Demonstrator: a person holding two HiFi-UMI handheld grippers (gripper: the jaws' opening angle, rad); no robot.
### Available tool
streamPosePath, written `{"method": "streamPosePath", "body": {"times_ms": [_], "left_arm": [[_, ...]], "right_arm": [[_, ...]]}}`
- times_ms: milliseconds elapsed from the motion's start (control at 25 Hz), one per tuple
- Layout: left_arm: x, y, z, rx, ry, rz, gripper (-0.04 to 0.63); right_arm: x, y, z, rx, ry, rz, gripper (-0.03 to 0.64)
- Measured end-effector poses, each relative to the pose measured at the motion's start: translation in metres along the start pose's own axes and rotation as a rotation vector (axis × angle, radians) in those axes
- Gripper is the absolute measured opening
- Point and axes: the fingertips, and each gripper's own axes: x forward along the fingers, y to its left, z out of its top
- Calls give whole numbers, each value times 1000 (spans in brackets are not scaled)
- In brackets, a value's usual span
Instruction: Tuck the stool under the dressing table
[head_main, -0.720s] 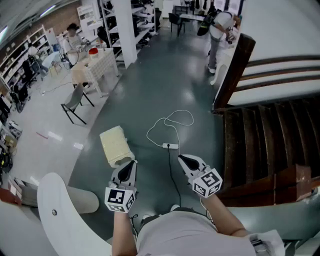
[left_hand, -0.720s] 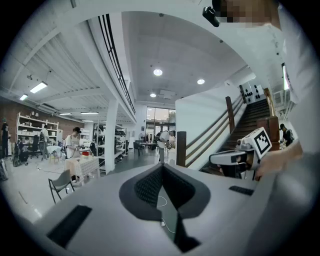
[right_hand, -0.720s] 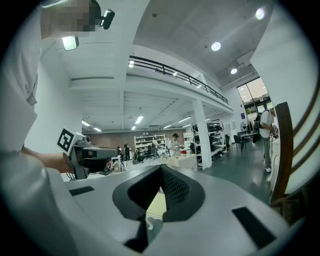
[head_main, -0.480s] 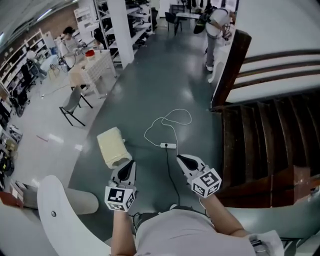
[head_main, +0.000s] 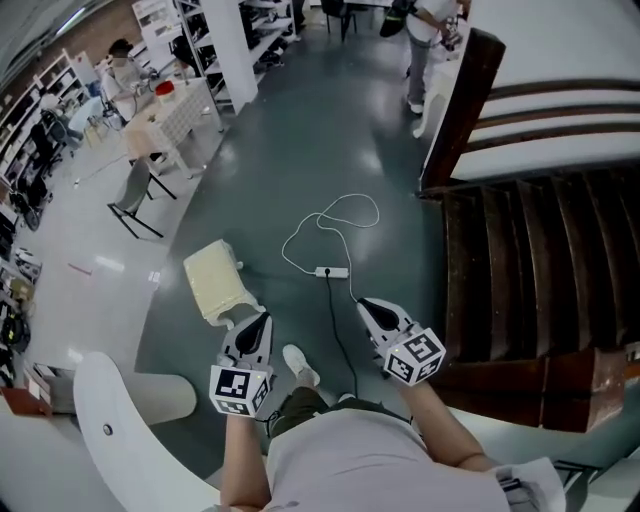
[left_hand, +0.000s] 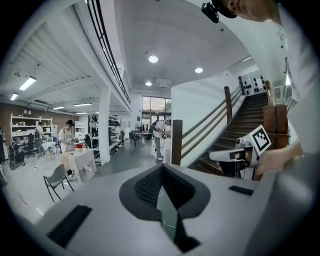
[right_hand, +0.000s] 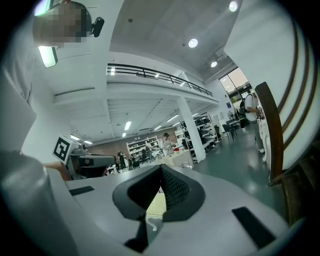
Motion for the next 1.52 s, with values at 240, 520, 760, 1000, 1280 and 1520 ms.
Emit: {"method": "streamPosePath", "body": {"times_ms": [240, 520, 760, 1000, 1280, 1520], "left_arm": [[55, 58, -5, -54, 8, -5, 2], [119, 167, 12, -66, -1, -12, 2], [143, 274, 27, -71, -4, 50, 2], [129, 339, 14, -107, 13, 168, 2], [83, 426, -20, -221, 41, 378, 2], [51, 510, -46, -324, 52, 576, 2]], "right_arm": [[63, -32, 5, -4, 32, -14, 9], [179, -64, 32, -17, 43, -35, 9], [288, -74, 52, -12, 46, -14, 9], [372, -65, 52, -6, 99, 85, 9], [491, -17, 31, -10, 218, 275, 9], [608, 27, 12, -31, 330, 460, 9]]}}
